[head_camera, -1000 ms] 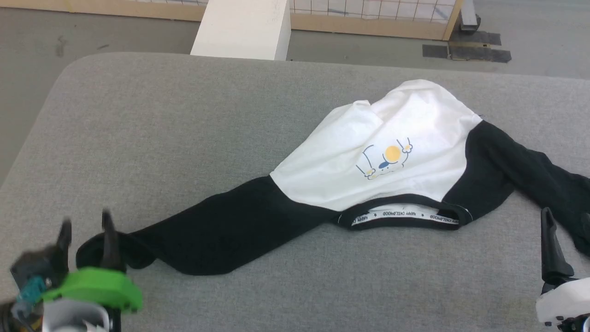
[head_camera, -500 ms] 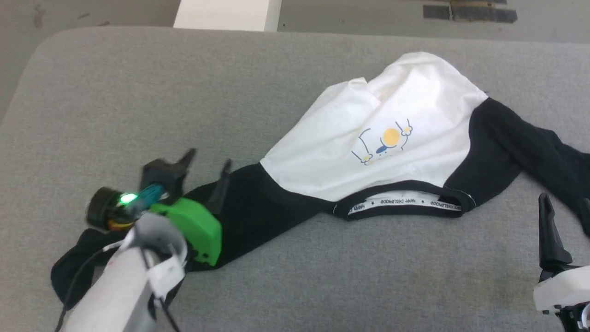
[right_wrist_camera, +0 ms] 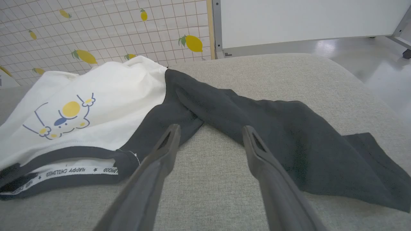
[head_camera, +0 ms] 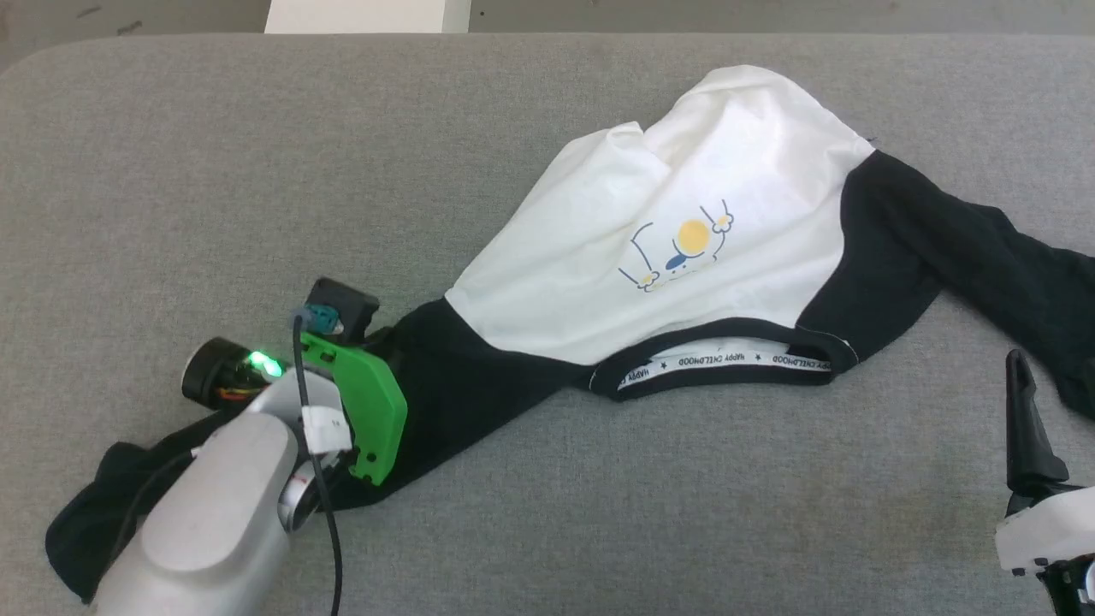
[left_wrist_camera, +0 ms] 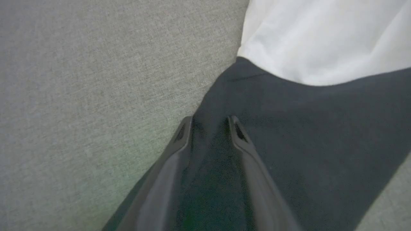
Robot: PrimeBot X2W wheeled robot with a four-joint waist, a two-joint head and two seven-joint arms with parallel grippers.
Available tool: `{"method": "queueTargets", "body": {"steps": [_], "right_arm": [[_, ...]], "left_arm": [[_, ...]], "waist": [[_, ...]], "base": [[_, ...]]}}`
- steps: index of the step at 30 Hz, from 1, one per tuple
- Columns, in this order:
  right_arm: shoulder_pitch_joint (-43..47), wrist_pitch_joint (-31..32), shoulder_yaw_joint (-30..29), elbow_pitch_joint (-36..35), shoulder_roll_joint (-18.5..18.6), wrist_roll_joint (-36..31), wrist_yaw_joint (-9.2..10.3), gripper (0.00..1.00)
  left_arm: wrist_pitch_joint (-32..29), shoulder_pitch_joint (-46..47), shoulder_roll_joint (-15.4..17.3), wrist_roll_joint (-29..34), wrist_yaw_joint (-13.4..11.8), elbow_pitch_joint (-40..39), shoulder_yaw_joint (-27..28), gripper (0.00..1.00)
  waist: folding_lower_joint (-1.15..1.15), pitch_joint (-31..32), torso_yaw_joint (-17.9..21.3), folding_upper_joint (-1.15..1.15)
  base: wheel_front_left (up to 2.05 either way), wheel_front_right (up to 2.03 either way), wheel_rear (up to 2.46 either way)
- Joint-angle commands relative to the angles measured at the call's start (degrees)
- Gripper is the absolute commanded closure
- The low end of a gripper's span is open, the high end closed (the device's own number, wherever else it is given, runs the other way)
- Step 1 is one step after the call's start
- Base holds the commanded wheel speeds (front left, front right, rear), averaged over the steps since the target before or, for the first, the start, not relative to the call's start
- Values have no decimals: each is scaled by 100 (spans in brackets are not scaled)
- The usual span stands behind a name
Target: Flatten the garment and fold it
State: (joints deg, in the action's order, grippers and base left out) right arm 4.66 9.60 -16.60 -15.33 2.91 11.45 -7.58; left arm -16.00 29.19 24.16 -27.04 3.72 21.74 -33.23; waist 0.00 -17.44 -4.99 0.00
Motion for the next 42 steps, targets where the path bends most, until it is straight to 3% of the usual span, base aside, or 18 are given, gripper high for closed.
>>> {"method": "queueTargets", "body": {"steps": [1,8,13,14,16,17,20,22,28,32,36,42], "right_arm": [[-113,17,-13,-48,-3,-31,9,0],[-188,35,-17,-159,-3,-32,9,0],[-268,32,11,-174,-3,-41,9,0],[-281,25,16,-171,-3,-41,9,0],[-301,9,22,-151,-3,-42,9,0],[-312,-3,28,-138,-3,-40,9,0],[-345,-29,41,-97,-3,-33,9,0],[-386,-85,64,12,-3,-16,9,0],[-217,-158,39,257,-3,26,9,0],[-45,-196,110,369,-3,103,9,0],[121,-214,168,427,-3,154,9,0],[383,-262,231,492,-3,273,9,0]], "left_arm": [[25,97,18,9,20,62,-18,100],[126,713,293,41,-212,-63,379,100],[402,1237,417,254,-621,24,666,100],[477,1303,414,293,-701,72,705,93],[572,1395,373,336,-812,219,736,18],[598,1421,324,314,-834,302,747,0],[729,1426,180,221,-858,444,780,0],[1366,1275,40,112,-917,233,931,0],[2387,417,-73,-59,-1023,-1030,1118,0],[2818,-527,-81,-52,-1307,-2106,1214,0],[3011,-1611,-217,39,-1820,-2946,1356,0],[3090,-2934,-572,190,-2278,-3535,1427,0]], "waist": [[0,-12,-8,0],[0,-215,22,0],[0,-444,110,0],[0,-482,127,0],[0,-539,156,0],[0,-564,170,0],[0,-597,197,0],[0,-475,230,0],[0,84,157,0],[0,450,108,0],[0,715,58,0],[0,934,-33,0]], "base": [[0,0,0],[0,0,0],[0,0,0],[0,0,0],[0,0,0],[0,0,0],[0,0,0],[0,0,0],[0,0,0],[0,0,0],[0,0,0],[0,0,0]]}}
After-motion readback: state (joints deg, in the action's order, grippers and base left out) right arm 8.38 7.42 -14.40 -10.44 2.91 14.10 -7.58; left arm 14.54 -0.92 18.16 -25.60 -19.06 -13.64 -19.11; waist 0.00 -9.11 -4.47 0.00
